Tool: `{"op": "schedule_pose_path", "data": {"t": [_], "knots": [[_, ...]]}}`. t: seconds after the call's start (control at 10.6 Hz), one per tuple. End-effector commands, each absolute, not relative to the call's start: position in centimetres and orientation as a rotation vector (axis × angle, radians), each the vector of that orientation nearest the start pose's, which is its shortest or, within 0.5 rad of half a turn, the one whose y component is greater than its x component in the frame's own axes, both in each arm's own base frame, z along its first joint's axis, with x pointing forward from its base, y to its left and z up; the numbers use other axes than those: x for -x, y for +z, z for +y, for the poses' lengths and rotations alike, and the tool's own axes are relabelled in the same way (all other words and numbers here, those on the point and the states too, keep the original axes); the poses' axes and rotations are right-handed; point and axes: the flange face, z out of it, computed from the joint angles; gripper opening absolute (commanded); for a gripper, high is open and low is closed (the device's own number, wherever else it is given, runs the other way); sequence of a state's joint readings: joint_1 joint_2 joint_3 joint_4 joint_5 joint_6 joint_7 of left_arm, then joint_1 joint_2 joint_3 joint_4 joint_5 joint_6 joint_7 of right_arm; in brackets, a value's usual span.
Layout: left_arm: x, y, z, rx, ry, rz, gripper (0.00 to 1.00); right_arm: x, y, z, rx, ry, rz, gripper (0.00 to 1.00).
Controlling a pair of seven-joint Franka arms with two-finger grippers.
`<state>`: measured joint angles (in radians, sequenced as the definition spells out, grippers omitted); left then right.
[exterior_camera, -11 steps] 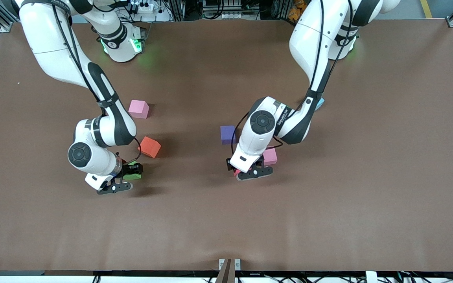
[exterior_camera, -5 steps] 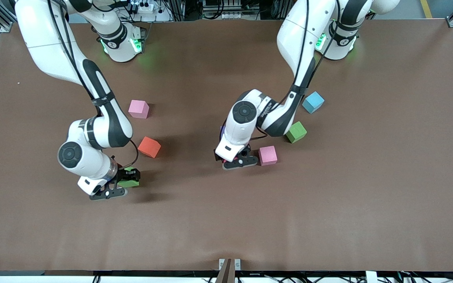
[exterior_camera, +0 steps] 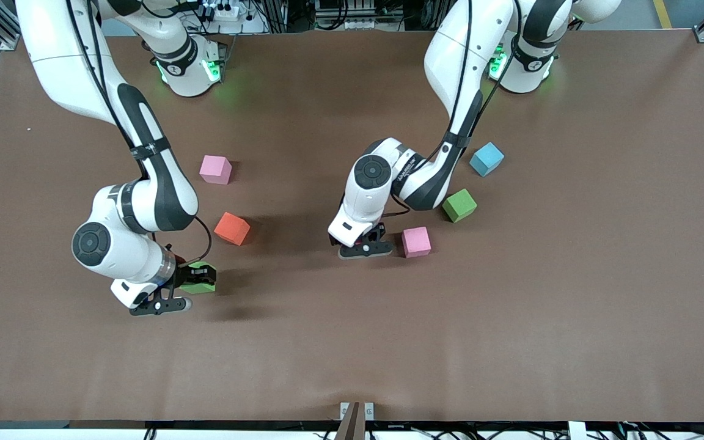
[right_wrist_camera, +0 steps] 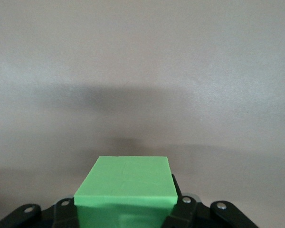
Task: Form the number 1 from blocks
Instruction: 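Set red beside blue with the left gripper while the right gripper carries green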
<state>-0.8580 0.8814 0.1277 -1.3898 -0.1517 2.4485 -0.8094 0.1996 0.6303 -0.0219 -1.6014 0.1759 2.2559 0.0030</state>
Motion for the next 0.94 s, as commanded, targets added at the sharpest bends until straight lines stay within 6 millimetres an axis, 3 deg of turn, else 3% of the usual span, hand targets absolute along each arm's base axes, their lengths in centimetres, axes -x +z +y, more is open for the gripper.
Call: {"op": "schedule_pose_path", "data": {"t": [0.0, 0.38, 0.57, 0.85], "knots": [[-54.0, 20.0, -51.7, 3.239, -0.242, -0.151, 0.00, -68.6, 27.3, 14.0, 2.987, -0.019, -0.048, 0.00], [-52.4, 19.1, -52.0, 3.191, -0.194, -0.088, 0.00, -67.9, 27.6, 15.2, 2.991, 0.008, -0.048, 0.00], [-52.0, 19.7, -51.9, 3.171, -0.149, -0.085, 0.00, -65.6, 28.5, 15.5, 2.994, 0.062, -0.061, 0.00], [-51.9, 19.7, -52.0, 3.167, -0.140, -0.086, 0.00, -60.9, 29.0, 19.0, 3.006, 0.123, -0.100, 0.00]]}}
